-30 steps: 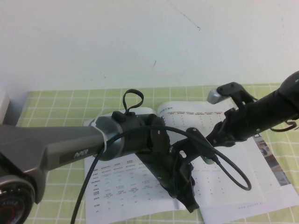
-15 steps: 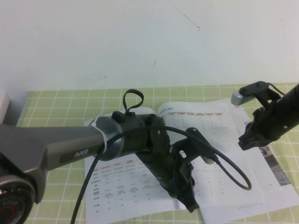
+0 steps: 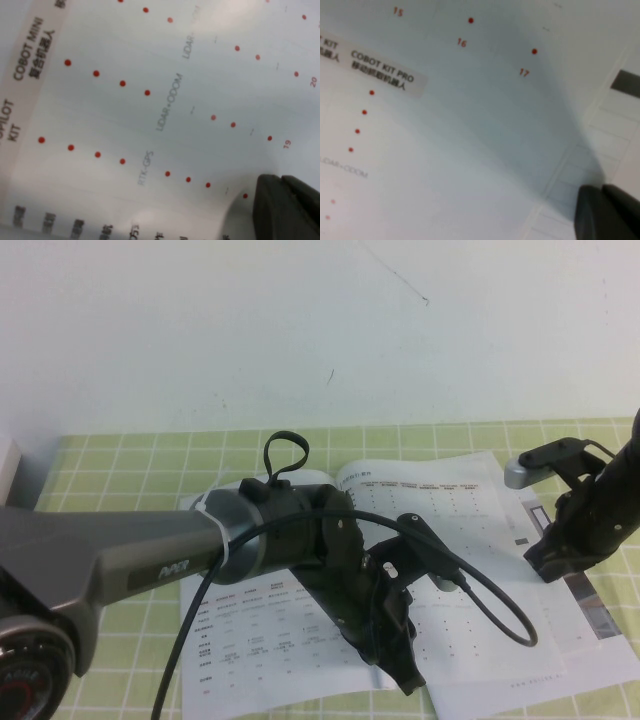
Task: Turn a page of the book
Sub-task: Open the closed book
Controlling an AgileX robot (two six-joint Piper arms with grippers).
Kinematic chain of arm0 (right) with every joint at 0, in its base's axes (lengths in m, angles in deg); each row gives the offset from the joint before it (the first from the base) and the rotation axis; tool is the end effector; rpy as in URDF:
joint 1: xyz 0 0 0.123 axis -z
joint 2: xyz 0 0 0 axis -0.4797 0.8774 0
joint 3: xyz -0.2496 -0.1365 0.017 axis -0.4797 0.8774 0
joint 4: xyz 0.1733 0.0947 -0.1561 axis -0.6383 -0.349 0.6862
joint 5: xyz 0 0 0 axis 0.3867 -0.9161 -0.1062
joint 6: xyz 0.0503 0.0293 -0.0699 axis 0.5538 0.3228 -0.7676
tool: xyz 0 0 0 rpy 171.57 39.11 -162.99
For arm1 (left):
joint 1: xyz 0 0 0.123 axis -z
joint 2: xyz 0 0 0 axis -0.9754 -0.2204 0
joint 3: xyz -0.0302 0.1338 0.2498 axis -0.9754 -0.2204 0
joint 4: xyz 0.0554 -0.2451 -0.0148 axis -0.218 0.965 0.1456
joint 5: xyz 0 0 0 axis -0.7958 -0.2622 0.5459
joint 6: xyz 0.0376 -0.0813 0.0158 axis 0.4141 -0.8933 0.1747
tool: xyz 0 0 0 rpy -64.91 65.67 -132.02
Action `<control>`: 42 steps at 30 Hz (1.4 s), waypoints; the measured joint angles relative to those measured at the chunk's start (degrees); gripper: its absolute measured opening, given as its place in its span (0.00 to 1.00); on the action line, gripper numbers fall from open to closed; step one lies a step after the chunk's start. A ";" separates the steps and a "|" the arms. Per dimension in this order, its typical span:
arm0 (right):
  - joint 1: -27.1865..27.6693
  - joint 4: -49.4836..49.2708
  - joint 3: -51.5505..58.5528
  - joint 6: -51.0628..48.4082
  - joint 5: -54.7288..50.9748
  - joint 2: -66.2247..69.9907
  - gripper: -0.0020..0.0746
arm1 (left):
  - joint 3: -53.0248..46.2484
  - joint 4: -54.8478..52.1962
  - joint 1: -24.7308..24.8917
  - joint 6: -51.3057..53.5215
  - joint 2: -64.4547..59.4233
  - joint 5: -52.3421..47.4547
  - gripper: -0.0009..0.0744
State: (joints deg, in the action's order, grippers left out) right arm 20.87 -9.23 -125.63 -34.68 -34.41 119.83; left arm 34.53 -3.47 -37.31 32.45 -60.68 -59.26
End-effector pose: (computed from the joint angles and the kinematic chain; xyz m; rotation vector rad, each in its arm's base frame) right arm 0.3817 0.0705 0.1390 -0.7396 2.7956 0.2547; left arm 0.2906 -0.2794 0.1606 1.4399 2.3695 -0.5203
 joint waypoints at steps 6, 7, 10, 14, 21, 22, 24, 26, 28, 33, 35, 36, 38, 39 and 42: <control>0.00 -0.43 -0.10 -0.01 -0.36 0.34 0.02 | 0.00 -0.12 0.00 0.00 0.00 0.00 0.01; 0.08 -0.73 -0.10 -0.39 -0.36 0.37 0.02 | 0.00 -0.15 0.00 0.00 0.00 0.00 0.01; 0.14 -1.82 -0.10 -1.72 -0.39 0.47 0.02 | 0.00 -0.15 0.00 -0.09 0.00 0.00 0.01; 0.23 -2.45 -0.10 -2.47 -0.39 0.60 0.02 | 0.00 -0.25 0.00 -0.32 0.00 -0.10 0.01; 0.23 -2.80 -0.34 -2.46 -0.74 1.06 0.02 | 0.00 2.84 0.00 2.06 0.54 -0.10 0.01; 0.23 -2.88 -0.55 -2.46 -0.98 1.21 0.02 | 0.00 3.73 0.00 2.83 1.10 -0.10 0.01; 0.23 -3.02 -0.76 -2.46 -1.26 1.47 0.02 | 0.00 4.90 0.00 4.37 2.38 -0.31 0.01; 0.26 -3.24 -0.76 -2.53 -1.35 1.57 0.02 | 0.00 5.26 0.26 5.16 4.15 -0.31 0.01; 0.35 -3.58 -0.76 -2.53 -1.35 1.65 0.02 | 0.37 5.38 0.78 5.56 5.89 -0.56 0.01; 0.70 -4.52 -0.88 -2.72 -1.73 2.00 0.02 | 1.71 5.61 3.22 7.59 8.32 -1.27 0.01; 0.69 -4.63 -0.98 -2.81 -1.73 2.00 0.02 | 1.84 5.61 4.55 8.59 8.67 -2.43 0.01; 0.69 -4.63 -0.98 -2.81 -1.73 2.00 0.02 | 1.84 5.49 5.11 9.08 8.67 -3.04 0.01; 0.69 -4.72 -1.11 -2.93 -1.81 2.00 0.02 | 1.84 3.93 6.58 9.47 8.55 -4.20 0.01; 0.69 -4.76 -1.11 -2.93 -1.81 2.00 0.02 | 1.84 2.80 7.28 9.47 8.55 -4.64 0.01; 0.69 -4.99 -1.11 -2.93 -1.81 2.04 0.02 | 1.84 -1.98 8.85 7.38 8.06 -5.47 0.01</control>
State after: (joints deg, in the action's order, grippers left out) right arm 21.56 -14.23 -126.74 -37.61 -36.22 121.87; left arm 36.37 -5.45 -28.46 39.83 -52.62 -64.73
